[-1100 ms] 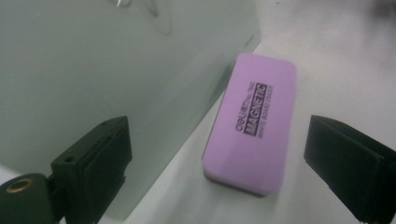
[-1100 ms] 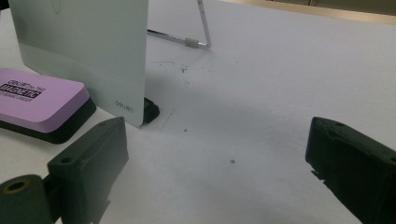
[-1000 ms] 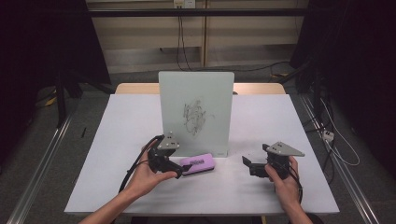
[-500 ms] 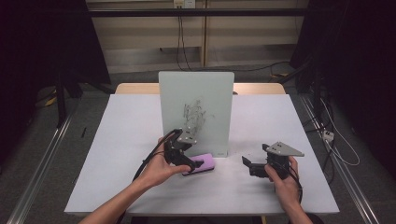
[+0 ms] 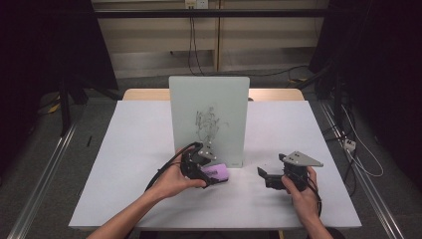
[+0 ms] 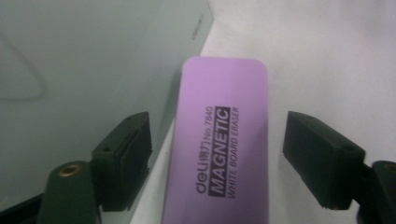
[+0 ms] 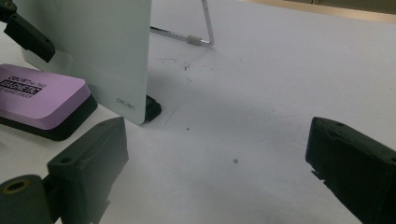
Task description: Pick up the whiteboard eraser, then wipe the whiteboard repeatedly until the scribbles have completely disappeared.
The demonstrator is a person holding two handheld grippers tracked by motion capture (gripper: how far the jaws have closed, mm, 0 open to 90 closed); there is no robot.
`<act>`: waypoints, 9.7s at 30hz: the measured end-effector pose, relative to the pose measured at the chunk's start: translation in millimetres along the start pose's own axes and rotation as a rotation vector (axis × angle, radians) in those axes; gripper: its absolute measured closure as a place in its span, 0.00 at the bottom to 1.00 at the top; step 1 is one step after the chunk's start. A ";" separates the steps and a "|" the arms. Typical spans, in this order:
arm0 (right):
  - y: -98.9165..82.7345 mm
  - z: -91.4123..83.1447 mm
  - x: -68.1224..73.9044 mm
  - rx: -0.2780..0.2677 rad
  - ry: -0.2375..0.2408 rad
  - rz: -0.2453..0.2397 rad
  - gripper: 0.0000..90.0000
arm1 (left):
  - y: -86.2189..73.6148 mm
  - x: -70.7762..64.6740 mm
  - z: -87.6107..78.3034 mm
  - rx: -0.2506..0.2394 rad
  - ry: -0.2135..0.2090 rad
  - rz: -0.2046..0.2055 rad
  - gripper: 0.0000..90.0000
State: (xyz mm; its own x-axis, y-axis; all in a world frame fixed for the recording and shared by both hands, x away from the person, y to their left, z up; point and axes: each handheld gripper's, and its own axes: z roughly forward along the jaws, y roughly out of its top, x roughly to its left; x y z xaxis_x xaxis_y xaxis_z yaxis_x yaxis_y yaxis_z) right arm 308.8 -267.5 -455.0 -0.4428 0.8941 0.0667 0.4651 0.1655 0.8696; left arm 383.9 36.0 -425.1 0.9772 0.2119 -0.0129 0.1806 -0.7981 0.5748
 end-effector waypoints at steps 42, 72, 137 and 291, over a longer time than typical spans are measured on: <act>0.6 4.5 0.5 0.014 0.004 0.007 0.07 | -2.8 1.3 -1.8 -0.060 0.016 0.006 0.45; 1.2 3.9 0.2 0.004 0.004 0.006 0.07 | -6.8 5.7 -58.3 -0.272 0.062 -0.038 0.45; 0.1 3.9 0.9 0.009 0.014 0.000 0.06 | 59.6 54.2 -127.9 -0.377 0.329 0.100 0.45; 0.4 4.7 3.6 0.010 0.025 -0.016 0.06 | 27.4 44.1 -94.6 -0.234 0.346 0.113 0.45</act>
State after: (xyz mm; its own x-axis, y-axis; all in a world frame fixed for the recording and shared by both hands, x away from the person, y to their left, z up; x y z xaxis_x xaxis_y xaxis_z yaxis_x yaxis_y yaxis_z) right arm 311.0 -262.3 -456.7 -0.4691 0.8807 0.0655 0.4655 0.1836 0.8658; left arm 421.4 76.8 -332.6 0.8874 0.3385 0.3130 0.0052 -0.6862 0.7274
